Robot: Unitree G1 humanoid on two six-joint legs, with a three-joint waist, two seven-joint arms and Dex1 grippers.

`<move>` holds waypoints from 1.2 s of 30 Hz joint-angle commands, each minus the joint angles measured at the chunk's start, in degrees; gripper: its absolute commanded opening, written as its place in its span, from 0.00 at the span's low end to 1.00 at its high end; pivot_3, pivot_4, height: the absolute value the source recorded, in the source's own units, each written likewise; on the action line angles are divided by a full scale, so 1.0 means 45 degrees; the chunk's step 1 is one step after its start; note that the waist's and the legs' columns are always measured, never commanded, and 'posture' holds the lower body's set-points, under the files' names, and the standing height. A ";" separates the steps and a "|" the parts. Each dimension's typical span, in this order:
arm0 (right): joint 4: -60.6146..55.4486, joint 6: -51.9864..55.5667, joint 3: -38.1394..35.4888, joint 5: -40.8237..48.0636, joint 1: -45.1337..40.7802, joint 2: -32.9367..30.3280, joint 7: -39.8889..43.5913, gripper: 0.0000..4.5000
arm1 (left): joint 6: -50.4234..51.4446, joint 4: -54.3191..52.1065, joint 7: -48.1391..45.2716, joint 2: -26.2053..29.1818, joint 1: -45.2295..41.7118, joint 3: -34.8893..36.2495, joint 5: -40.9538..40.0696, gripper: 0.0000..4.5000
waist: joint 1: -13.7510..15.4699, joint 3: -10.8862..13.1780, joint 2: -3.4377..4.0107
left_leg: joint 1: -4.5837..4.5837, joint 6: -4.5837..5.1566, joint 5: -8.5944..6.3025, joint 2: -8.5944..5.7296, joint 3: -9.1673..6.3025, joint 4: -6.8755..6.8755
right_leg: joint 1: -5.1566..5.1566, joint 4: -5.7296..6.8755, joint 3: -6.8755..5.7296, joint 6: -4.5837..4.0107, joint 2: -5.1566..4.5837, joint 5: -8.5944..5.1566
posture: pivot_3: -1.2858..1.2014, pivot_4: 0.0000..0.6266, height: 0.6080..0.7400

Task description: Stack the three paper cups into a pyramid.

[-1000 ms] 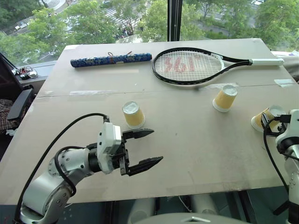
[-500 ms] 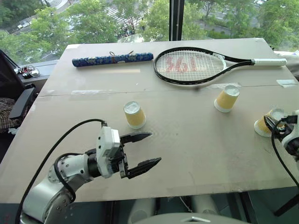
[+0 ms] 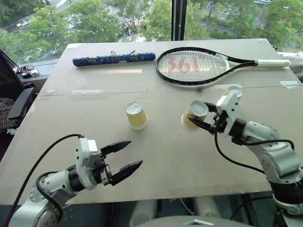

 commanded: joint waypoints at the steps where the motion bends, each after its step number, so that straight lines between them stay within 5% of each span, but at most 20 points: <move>1: 0.0938 -0.0803 0.0992 -0.0586 -0.0799 0.0345 0.0627 0.50 | -0.0197 -0.0701 0.0037 -0.0089 0.0359 0.0621 -0.0431 1.00 | -0.0016 -0.0011 -0.0009 | -0.0058 -0.0001 0.0000 -0.0003 -0.0002 0.0001 | -0.0059 0.0000 -0.0002 0.0001 -0.0005 0.0001 | 0.52 0.24 1.00; 9: 0.3387 -0.2210 0.2066 -0.1789 -0.1614 0.0834 0.1492 0.50 | -0.0302 -0.1157 0.0332 -0.0341 0.0928 0.0849 -0.0344 1.00 | -0.0064 -0.0010 -0.0008 | -0.0182 -0.0006 0.0003 -0.0004 -0.0004 -0.0001 | -0.0188 0.0019 -0.0009 0.0002 -0.0008 0.0003 | 0.52 0.24 1.00; 10: 0.3608 -0.2232 0.2026 -0.1864 -0.1640 0.0861 0.1478 0.73 | -0.0281 -0.1195 0.0361 -0.0341 0.0948 0.0869 -0.0398 1.00 | -0.0066 -0.0011 -0.0009 | -0.0179 -0.0006 0.0003 -0.0005 -0.0001 0.0001 | -0.0187 0.0024 -0.0005 0.0002 -0.0008 0.0003 | 0.52 0.24 1.00; 13: 0.3368 -0.2223 0.1618 -0.1739 -0.1697 0.0592 0.1761 0.99 | -0.0159 -0.1360 0.0461 -0.0331 0.0974 0.0860 -0.0598 1.00 | -0.0048 -0.0009 -0.0007 | -0.0168 -0.0006 0.0003 -0.0005 -0.0005 0.0008 | -0.0169 0.0028 -0.0012 0.0001 -0.0009 0.0004 | 0.52 0.24 1.00; 23: 0.0989 -0.0088 -0.3169 0.2240 -0.1979 -0.1194 0.1953 0.99 | 0.0385 -0.1584 0.0796 0.0002 0.0024 0.0511 -0.1099 1.00 | -0.0016 -0.0005 0.0000 | -0.0175 -0.0004 0.0002 -0.0008 -0.0019 0.0008 | -0.0164 0.0025 -0.0026 0.0002 -0.0015 0.0004 | 0.52 0.24 1.00; 30: 0.4853 -0.1143 -0.3189 -0.1316 -0.2723 -0.2489 -0.0402 0.99 | 0.0807 -0.1621 0.0846 0.0216 -0.0781 0.0259 -0.1392 1.00 | -0.0070 -0.0009 -0.0003 | -0.0154 -0.0005 0.0003 -0.0010 0.0011 0.0007 | -0.0161 0.0041 -0.0001 0.0001 -0.0008 0.0004 | 0.52 0.24 1.00; 36: 0.6518 -0.1361 -0.3149 -0.1370 -0.2908 -0.1955 -0.0172 0.99 | 0.1042 -0.1784 0.0853 0.0409 -0.1028 0.0155 -0.1571 1.00 | -0.0107 -0.0005 0.0004 | -0.0156 -0.0005 0.0003 -0.0002 0.0033 0.0005 | -0.0170 0.0042 0.0026 0.0001 0.0000 0.0004 | 0.52 0.24 1.00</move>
